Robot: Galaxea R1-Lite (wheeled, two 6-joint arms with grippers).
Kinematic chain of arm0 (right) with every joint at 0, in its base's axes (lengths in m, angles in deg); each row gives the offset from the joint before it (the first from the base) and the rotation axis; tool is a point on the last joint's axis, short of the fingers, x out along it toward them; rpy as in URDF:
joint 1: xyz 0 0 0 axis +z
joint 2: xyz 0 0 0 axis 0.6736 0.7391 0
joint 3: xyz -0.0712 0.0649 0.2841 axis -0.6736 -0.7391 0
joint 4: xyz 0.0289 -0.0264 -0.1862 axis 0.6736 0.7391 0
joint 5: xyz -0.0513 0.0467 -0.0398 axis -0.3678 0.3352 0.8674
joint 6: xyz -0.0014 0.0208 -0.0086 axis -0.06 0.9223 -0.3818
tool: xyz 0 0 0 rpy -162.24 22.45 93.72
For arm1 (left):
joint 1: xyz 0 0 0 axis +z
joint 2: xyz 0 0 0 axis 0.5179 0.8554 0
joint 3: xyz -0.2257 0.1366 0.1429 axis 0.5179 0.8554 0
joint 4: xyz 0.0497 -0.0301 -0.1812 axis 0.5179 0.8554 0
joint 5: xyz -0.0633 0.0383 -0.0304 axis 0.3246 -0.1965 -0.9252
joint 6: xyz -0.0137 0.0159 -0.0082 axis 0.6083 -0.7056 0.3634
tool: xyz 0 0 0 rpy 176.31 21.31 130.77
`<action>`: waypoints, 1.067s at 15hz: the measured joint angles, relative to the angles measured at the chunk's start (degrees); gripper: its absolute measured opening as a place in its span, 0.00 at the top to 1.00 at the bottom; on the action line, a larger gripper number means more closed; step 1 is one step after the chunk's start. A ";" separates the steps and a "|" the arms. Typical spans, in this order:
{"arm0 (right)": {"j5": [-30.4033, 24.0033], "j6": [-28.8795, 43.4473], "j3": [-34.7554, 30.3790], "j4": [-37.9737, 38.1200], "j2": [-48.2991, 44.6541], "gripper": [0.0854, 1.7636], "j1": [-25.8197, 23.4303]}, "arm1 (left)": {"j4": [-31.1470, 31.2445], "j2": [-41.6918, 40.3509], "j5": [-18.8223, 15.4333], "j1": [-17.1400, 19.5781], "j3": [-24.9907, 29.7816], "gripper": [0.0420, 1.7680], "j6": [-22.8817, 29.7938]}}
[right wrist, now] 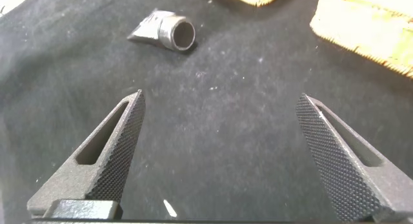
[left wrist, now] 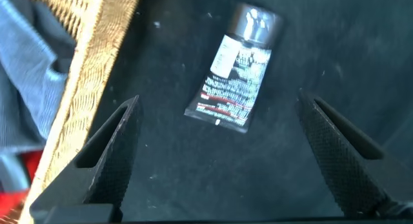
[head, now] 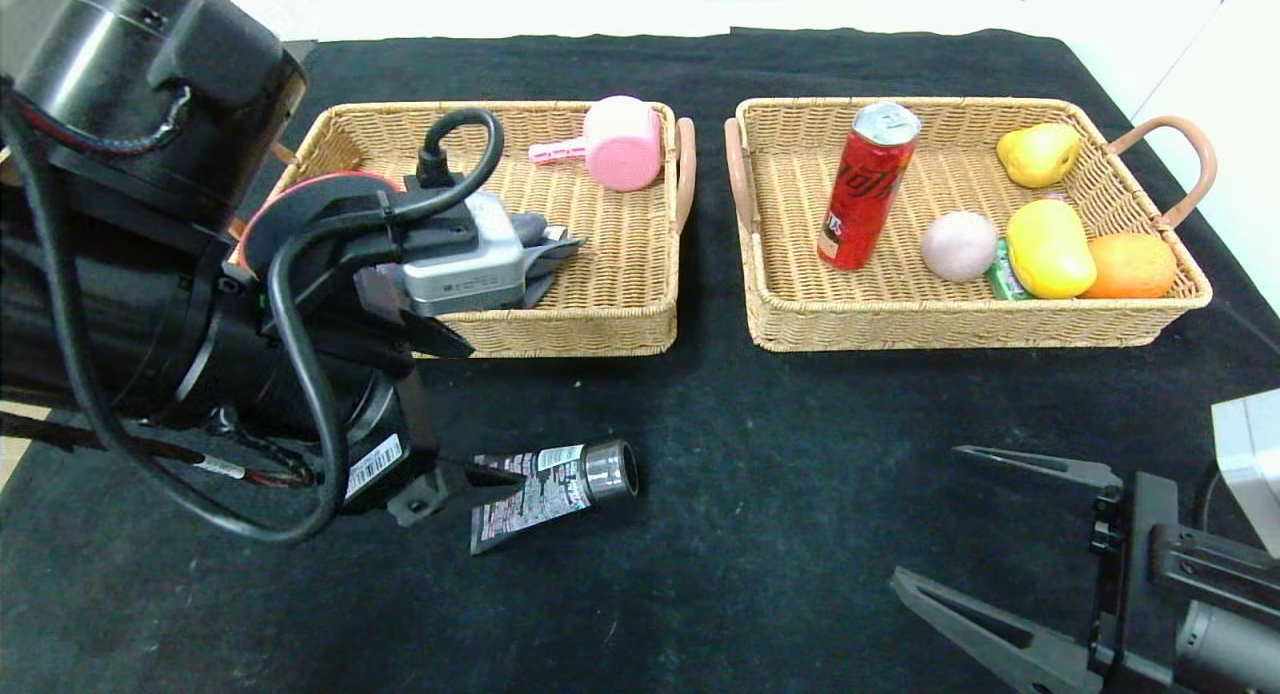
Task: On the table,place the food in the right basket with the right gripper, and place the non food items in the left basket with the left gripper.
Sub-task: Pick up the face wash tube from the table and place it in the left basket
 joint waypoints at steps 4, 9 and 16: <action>0.00 0.30 1.73 3.90 -1.67 0.03 -1.13 | 0.00 0.96 -0.43 0.66 0.83 0.04 -3.19; 0.00 0.45 3.85 7.38 -4.49 0.03 -2.45 | -0.11 3.19 -0.43 0.30 0.99 0.03 -3.47; 0.17 0.44 6.34 11.76 -6.75 0.03 -4.80 | -0.94 6.52 -0.01 -0.78 0.61 0.03 -2.97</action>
